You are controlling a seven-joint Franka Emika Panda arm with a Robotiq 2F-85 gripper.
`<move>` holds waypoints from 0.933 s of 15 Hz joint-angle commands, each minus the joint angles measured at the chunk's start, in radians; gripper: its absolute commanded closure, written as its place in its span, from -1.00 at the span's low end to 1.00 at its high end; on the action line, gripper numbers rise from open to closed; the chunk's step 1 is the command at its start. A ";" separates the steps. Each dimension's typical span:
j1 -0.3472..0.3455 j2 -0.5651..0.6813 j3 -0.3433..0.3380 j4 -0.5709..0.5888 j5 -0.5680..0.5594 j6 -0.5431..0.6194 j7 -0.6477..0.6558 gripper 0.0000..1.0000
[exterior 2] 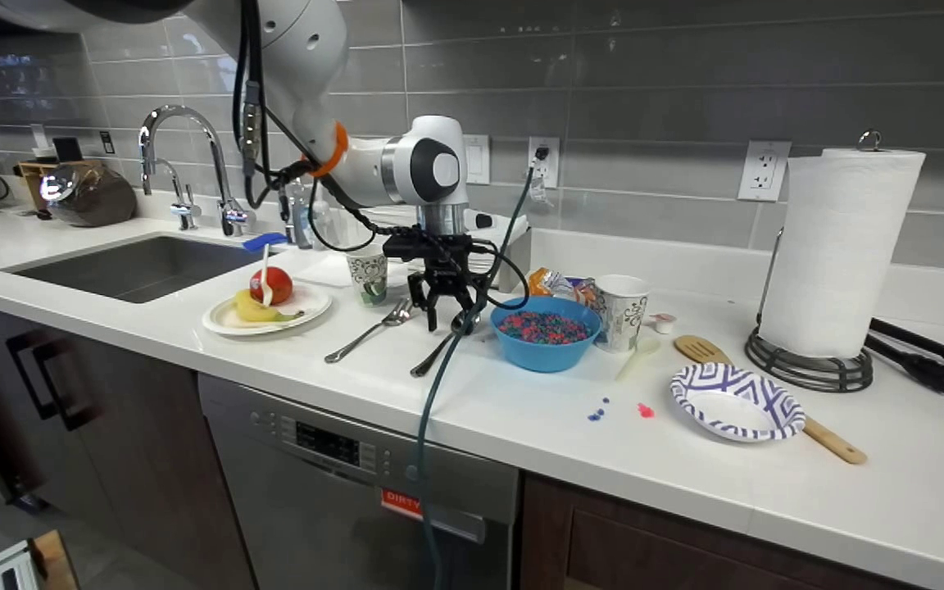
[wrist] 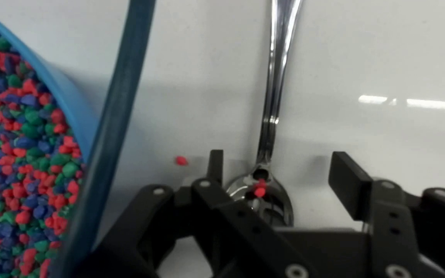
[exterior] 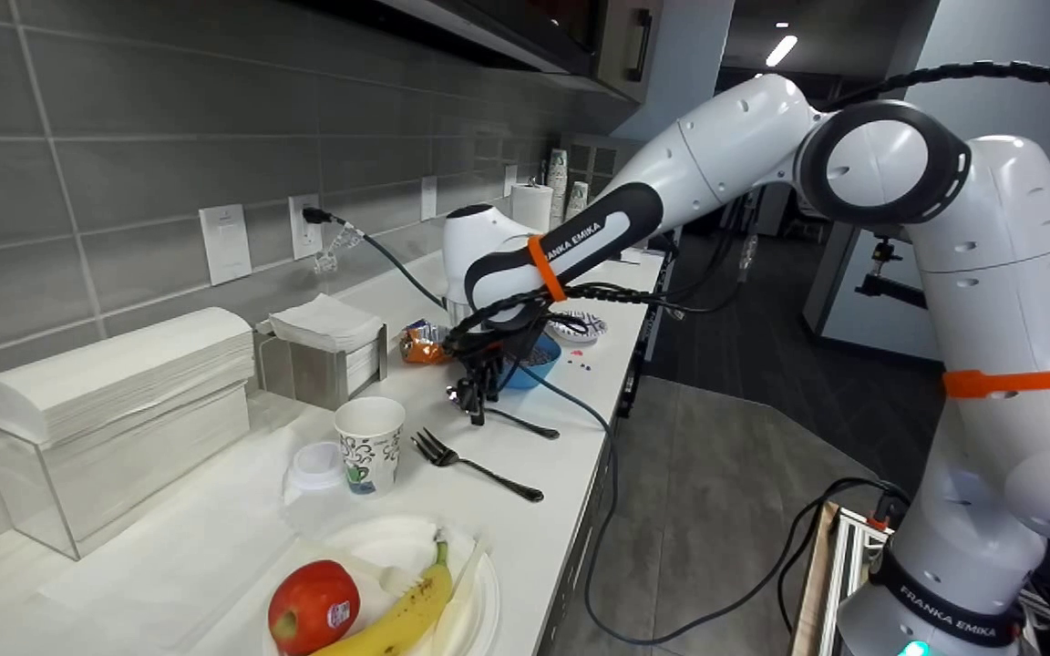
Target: Remove the spoon from the blue bowl
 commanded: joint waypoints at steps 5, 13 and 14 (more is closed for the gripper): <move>-0.072 -0.391 0.094 -0.322 0.215 0.129 -0.194 -1.00; -0.049 -0.471 0.065 -0.307 0.315 0.100 -0.184 -1.00; -0.049 -0.457 0.066 -0.304 0.315 0.100 -0.184 -1.00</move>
